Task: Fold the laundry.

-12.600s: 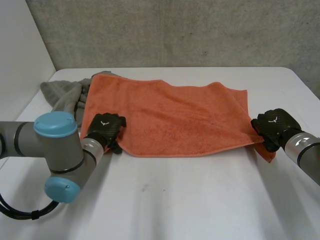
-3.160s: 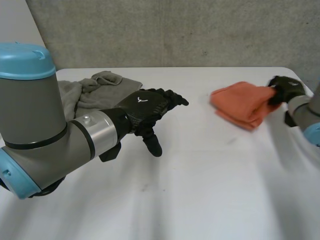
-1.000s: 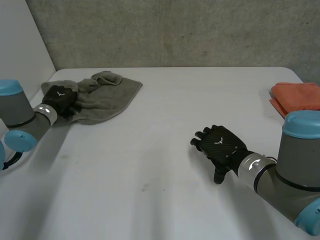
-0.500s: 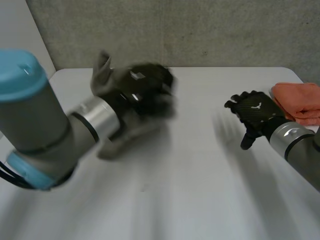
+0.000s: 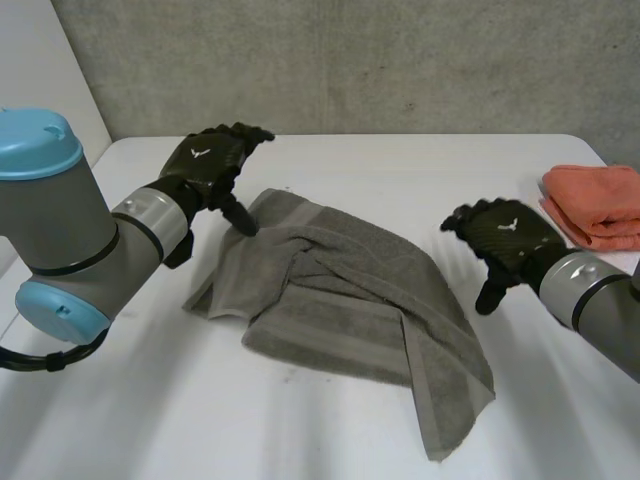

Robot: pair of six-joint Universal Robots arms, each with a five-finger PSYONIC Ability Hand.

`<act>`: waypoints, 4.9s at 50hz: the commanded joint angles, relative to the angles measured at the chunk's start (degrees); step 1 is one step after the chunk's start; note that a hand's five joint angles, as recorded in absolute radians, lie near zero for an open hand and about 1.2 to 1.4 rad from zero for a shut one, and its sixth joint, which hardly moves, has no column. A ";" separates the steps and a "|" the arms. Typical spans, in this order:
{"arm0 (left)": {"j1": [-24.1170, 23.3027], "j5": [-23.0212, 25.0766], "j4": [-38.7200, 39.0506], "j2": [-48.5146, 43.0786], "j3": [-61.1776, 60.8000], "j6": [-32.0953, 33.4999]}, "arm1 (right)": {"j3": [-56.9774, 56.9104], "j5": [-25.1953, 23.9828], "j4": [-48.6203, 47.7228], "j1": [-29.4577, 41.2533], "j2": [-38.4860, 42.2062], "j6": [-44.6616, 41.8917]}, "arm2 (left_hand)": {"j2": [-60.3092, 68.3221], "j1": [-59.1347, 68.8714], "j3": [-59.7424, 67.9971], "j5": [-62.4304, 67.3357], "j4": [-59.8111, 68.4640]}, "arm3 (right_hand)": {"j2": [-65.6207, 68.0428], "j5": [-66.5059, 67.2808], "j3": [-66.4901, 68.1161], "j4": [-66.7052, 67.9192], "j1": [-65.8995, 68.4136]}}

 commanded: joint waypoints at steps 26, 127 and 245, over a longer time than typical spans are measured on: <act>-1.64 -4.64 -5.93 -18.13 7.56 19.85 | 6.55 9.24 -7.86 9.15 8.68 10.77 | 51.94 52.61 51.66 51.09 52.08 | 6.41 5.25 6.86 5.68 7.55; 0.03 -9.30 -1.88 5.77 5.45 14.93 | -36.08 2.56 5.85 34.02 33.46 12.09 | 68.28 68.94 67.99 67.42 68.41 | 13.50 12.34 13.95 12.77 14.64; -2.43 -13.79 9.02 0.93 21.03 6.76 | -32.14 8.80 -23.85 3.26 2.97 15.07 | 68.28 68.94 67.99 67.42 68.41 | 67.27 66.11 67.72 66.55 68.41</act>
